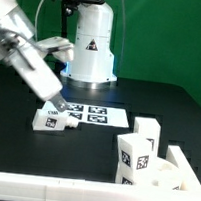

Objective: Assemble stool

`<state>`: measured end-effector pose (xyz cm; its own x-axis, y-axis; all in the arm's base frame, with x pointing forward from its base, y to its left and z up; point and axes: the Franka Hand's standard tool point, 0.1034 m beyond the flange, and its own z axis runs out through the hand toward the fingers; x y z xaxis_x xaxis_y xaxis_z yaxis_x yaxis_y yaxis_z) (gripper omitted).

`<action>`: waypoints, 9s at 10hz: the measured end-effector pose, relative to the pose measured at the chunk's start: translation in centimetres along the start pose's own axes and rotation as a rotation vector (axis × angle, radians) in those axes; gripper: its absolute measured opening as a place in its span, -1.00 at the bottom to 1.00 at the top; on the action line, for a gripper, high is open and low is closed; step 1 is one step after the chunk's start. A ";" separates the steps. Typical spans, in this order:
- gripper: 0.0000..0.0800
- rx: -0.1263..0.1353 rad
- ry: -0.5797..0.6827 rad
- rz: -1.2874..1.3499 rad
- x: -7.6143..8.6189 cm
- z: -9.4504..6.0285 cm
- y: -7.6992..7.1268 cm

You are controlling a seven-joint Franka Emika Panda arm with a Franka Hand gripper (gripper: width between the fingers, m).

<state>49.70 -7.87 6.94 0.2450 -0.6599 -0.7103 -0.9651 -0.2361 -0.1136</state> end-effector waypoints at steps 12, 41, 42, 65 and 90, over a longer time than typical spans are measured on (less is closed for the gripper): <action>0.62 0.015 -0.298 0.141 2.7 1.9 8.8; -0.17 -0.088 0.440 -0.193 -8.1 -2.6 -7.2; -0.17 -0.070 0.510 -0.218 -8.2 -2.2 -7.4; -0.17 -0.490 0.773 -0.916 -12.1 8.3 -19.2; -0.17 -0.526 0.885 -0.955 -10.5 13.8 -17.3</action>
Offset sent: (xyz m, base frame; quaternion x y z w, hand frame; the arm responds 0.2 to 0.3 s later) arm 0.0000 0.0000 0.0000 0.0000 0.0000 0.0000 1.0000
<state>62.54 12.99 6.83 0.9446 -0.2733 0.1817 -0.2959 -0.9487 0.1115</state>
